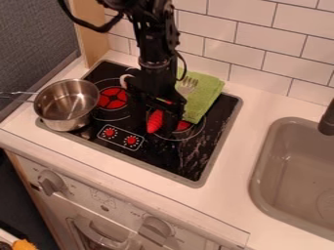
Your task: Move the red fork to right corner of the burner
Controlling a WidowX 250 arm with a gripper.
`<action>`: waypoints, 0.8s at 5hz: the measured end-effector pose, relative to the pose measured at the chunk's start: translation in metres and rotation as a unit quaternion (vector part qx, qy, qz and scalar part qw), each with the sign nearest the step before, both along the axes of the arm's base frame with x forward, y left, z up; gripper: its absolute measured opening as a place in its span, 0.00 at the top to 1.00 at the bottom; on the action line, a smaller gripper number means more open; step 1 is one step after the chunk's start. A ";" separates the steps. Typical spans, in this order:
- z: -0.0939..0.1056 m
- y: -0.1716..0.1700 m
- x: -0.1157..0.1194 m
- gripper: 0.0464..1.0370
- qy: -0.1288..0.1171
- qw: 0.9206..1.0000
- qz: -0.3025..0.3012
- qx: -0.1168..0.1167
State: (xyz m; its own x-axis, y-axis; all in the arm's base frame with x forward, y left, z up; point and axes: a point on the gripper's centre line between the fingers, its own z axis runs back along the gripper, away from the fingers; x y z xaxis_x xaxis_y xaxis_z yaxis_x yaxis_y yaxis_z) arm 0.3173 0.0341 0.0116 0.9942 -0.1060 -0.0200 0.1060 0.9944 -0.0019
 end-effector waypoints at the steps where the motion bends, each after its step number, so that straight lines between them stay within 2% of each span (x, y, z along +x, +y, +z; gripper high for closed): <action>1: -0.002 0.000 0.002 0.10 -0.001 1.000 0.003 0.001; 2: -0.003 0.001 0.004 0.39 0.000 1.000 0.007 0.004; 3: -0.003 -0.002 0.004 0.62 0.002 1.000 0.001 0.010; 4: 0.007 -0.008 0.002 0.63 -0.005 1.000 -0.002 0.016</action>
State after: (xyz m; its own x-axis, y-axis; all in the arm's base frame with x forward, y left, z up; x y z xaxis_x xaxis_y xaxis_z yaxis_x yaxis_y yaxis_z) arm 0.3191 0.0265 0.0186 0.9938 -0.1104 -0.0146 0.1108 0.9933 0.0318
